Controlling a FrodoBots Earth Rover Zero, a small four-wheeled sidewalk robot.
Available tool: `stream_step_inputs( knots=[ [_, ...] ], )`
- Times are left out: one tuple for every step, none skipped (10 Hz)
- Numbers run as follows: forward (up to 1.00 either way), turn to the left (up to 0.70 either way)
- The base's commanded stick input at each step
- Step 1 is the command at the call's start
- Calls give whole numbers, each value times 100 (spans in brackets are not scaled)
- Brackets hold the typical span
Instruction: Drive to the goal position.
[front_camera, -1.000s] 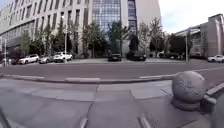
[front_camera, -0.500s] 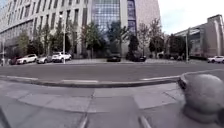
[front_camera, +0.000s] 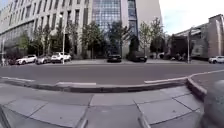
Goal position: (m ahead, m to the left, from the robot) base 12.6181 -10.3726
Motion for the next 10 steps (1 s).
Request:
stream_step_inputs(
  knots=[
    [70,14],
    [70,14],
    [70,14],
    [70,14],
    [70,14],
    [70,14],
    [70,14],
    [70,14],
    [70,14],
    [70,14]
  ],
)
